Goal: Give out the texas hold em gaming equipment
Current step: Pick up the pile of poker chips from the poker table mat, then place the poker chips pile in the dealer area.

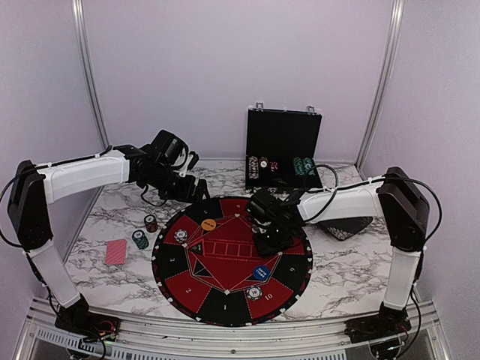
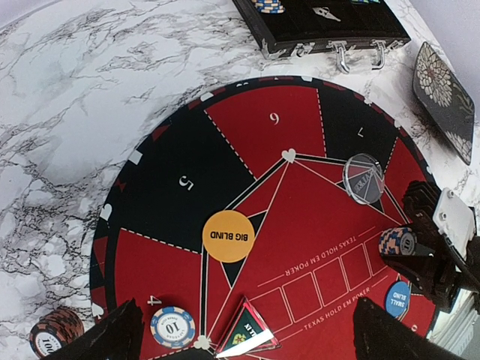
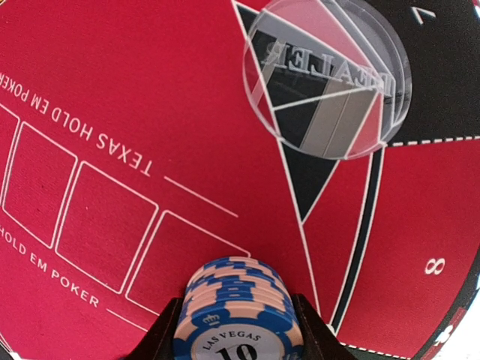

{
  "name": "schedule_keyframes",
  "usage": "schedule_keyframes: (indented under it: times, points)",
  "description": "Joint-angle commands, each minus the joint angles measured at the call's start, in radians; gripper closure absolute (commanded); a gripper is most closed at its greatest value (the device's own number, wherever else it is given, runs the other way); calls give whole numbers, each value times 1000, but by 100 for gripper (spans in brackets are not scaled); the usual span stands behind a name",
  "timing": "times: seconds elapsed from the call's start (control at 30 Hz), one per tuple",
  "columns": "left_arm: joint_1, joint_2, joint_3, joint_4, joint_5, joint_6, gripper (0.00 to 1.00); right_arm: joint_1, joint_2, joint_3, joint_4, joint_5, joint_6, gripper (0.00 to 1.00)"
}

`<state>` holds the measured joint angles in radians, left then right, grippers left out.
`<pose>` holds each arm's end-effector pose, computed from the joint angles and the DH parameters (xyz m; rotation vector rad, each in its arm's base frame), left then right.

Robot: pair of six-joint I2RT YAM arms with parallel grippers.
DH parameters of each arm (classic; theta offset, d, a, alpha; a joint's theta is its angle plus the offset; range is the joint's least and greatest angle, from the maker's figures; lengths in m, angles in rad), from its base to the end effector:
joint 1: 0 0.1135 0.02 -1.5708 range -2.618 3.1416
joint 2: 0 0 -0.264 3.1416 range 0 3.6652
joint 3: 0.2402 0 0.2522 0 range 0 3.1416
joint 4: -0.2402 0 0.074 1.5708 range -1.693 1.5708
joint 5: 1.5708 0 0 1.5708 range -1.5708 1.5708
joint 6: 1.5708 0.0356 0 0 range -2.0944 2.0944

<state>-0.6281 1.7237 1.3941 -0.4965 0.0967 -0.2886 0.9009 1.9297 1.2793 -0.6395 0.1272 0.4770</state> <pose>0.3100 -0.2293 0.2714 0.4619 2.4191 -0.5324 0.2360 0.2906 0.1551 -0.5729 2.7841 0.1157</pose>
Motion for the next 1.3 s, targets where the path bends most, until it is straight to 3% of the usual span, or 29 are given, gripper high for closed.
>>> schedule_keyframes:
  times: [0.0, 0.7, 1.27]
  points:
    - [7, 21, 6, 18, 10, 14, 1, 7, -12, -10, -13, 50, 14, 71]
    - [7, 43, 8, 12, 5, 27, 1, -146, -109, -150, 32, 98, -22, 73]
    - [7, 60, 14, 9, 21, 27, 1, -165, -223, -293, 33, 94, 27, 72]
